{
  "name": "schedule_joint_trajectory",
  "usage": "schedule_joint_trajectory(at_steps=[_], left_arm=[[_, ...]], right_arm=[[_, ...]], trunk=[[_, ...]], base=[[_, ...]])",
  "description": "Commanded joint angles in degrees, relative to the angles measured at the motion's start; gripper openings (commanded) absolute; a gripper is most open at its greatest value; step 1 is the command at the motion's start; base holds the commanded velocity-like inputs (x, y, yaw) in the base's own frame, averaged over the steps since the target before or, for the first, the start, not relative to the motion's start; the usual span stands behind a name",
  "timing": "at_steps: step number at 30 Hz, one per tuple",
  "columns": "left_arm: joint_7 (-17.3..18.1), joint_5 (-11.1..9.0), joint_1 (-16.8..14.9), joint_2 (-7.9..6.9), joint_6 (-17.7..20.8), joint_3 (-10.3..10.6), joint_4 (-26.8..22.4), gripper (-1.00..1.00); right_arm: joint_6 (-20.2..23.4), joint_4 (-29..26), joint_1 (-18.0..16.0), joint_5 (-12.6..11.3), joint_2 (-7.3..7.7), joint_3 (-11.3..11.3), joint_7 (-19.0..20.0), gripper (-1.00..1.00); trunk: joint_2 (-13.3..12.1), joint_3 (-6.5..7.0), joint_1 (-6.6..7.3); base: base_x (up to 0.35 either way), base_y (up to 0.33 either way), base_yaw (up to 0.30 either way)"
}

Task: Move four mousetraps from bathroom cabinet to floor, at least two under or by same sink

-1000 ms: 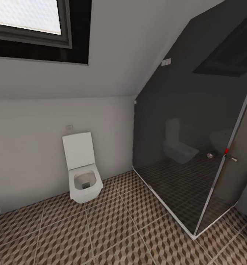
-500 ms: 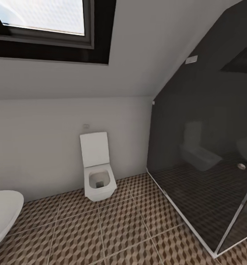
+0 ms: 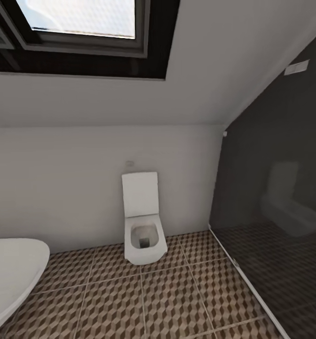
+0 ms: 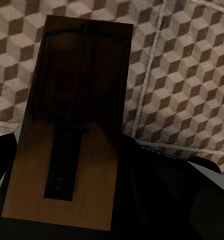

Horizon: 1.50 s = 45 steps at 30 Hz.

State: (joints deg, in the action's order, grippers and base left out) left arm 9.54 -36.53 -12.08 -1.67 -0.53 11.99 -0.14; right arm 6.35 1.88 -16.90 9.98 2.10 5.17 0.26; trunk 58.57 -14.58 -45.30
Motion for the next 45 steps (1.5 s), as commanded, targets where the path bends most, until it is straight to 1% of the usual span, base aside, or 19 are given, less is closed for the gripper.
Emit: schedule_joint_trajectory(at_steps=[1, 31, 40, 45], left_arm=[[0.2, -0.4, 0.0, -0.01, -0.1, 0.5, 0.1, -1.0], [0.2, -0.4, 0.0, 0.03, -0.1, 0.5, 0.1, -1.0], [0.2, -0.2, 0.0, 0.13, -0.2, 0.5, 0.1, -1.0], [0.1, 0.0, 0.0, 0.17, -0.1, 0.6, 0.1, -1.0]], right_arm=[[0.2, 0.1, -0.1, 0.1, 0.0, 0.5, 0.2, -1.0], [0.2, 0.1, -0.1, 0.1, 0.01, 0.5, 0.2, -1.0], [0.2, 0.1, -0.1, 0.1, 0.07, 0.5, 0.3, -1.0], [0.2, 0.1, -0.1, 0.1, 0.05, 0.5, 0.3, -1.0]], trunk=[[0.0, -0.07, -0.03], [0.0, -0.07, -0.03], [0.0, -0.07, -0.03], [0.0, -0.07, -0.03]], base=[[0.255, -0.052, 0.282], [0.213, -0.134, 0.28], [0.061, -0.037, 0.055], [0.004, -0.192, 0.004]])
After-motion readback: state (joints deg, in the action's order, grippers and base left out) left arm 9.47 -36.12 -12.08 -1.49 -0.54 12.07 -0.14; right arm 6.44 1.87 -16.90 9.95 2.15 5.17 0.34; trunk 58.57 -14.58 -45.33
